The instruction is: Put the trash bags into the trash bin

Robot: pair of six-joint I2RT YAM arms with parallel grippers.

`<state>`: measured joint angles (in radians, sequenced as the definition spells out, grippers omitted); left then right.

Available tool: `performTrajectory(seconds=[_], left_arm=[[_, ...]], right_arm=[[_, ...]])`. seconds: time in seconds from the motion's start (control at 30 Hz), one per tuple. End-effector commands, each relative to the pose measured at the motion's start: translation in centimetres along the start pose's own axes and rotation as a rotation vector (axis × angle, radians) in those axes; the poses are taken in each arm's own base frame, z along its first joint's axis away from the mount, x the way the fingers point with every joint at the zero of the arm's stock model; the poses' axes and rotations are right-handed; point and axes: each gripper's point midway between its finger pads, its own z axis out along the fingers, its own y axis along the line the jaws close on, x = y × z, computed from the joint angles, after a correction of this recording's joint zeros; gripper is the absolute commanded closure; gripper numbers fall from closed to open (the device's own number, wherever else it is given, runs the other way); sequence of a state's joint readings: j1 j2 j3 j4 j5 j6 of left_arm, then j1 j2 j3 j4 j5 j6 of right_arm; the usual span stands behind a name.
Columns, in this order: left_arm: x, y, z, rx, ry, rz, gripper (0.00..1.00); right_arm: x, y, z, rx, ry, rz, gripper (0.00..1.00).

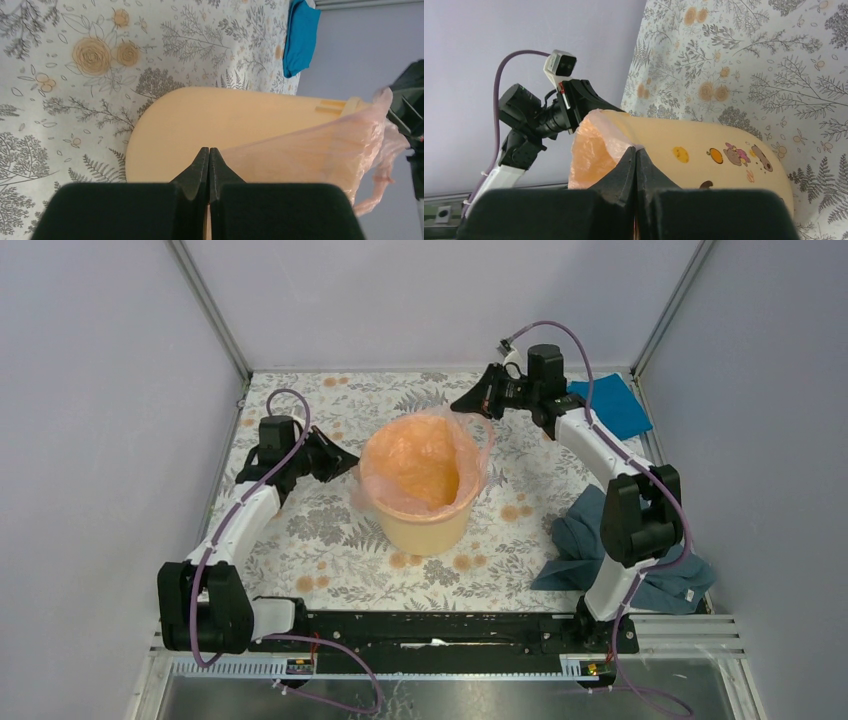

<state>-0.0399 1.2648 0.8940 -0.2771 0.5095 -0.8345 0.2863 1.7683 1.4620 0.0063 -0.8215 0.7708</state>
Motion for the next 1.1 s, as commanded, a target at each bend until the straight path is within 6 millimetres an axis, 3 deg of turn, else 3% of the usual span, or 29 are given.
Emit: performTrajectory(seconds=[0.0, 0.17, 0.3, 0.4, 0.5, 0.63, 0.7, 0.8, 0.97, 1.07], left_arm=[[0.5, 0.1, -0.2, 0.038, -0.006, 0.013, 1.0], [1.4, 0.9, 0.4, 0.034, 0.038, -0.002, 1.0], [2.2, 1.8, 0.5, 0.026, 0.051, -0.002, 1.0], [3.0, 2.7, 0.6, 0.011, 0.066, -0.018, 1.0], [3.5, 2.9, 0.6, 0.015, 0.08, -0.025, 1.0], [3.5, 2.6, 0.1, 0.018, 0.077, -0.004, 1.0], [3.6, 2.8, 0.0, 0.012, 0.081, 0.001, 1.0], [3.9, 2.9, 0.1, 0.009, 0.095, -0.003, 1.0], [3.8, 2.8, -0.1, 0.008, 0.099, 0.013, 1.0], [3.9, 2.9, -0.1, 0.004, 0.104, 0.018, 1.0]], right_arm=[[-1.5, -1.1, -0.4, -0.067, -0.026, 0.062, 0.97], [-0.3, -2.9, -1.3, -0.129, -0.041, 0.163, 0.96], [0.9, -3.5, -1.6, -0.225, -0.052, 0.248, 0.9], [1.4, -3.5, -1.8, -0.298, -0.029, 0.294, 0.89], [0.7, -2.4, -3.2, -0.317, -0.045, 0.264, 0.8], [0.6, -2.6, -5.0, -0.163, -0.067, 0.156, 0.52], [0.7, -3.5, -6.1, -0.006, -0.096, 0.081, 0.35], [0.7, -4.9, -8.9, 0.233, -0.159, -0.029, 0.19], [-0.7, -5.0, -15.0, 0.55, -0.323, -0.208, 0.14], [0.2, -2.5, -14.8, 0.469, -0.303, -0.319, 0.11]])
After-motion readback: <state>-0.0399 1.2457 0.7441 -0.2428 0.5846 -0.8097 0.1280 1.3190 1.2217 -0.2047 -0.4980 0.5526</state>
